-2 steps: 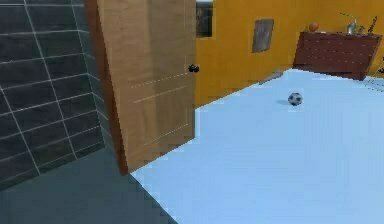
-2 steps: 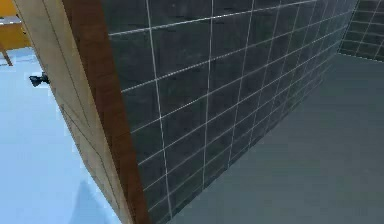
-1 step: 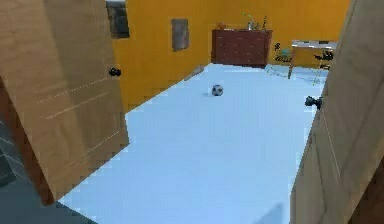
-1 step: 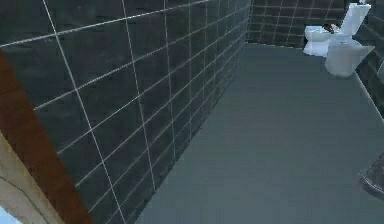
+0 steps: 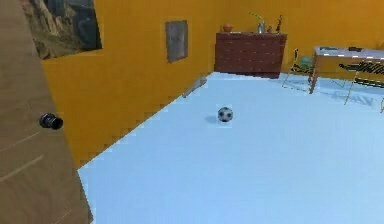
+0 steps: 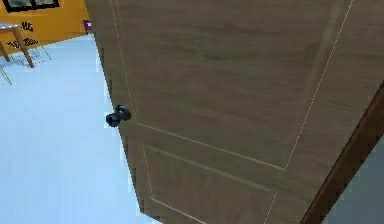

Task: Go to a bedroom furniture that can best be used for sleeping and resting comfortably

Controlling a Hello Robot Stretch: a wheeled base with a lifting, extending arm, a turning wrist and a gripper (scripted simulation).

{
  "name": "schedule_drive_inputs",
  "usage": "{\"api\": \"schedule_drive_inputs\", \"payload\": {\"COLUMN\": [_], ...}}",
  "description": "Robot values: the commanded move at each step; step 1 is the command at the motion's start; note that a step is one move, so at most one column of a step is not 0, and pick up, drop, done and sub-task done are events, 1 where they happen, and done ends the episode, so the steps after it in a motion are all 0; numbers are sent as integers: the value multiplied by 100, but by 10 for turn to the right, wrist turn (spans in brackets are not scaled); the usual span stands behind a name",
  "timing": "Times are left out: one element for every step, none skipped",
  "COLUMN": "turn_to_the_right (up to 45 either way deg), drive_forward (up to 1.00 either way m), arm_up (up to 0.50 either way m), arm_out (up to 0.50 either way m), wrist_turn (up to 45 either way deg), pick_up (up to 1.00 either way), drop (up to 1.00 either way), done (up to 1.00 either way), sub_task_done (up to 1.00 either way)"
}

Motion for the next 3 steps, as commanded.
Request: {"api": "schedule_drive_inputs", "payload": {"turn_to_the_right": [30,0,210], "drive_forward": [0,30,0], "arm_up": [0,0,0], "arm_out": [0,0,0], "wrist_turn": [0,0,0], "pick_up": [0,0,0], "drop": [0,0,0], "done": [0,0,0], "sub_task_done": [0,0,0]}}
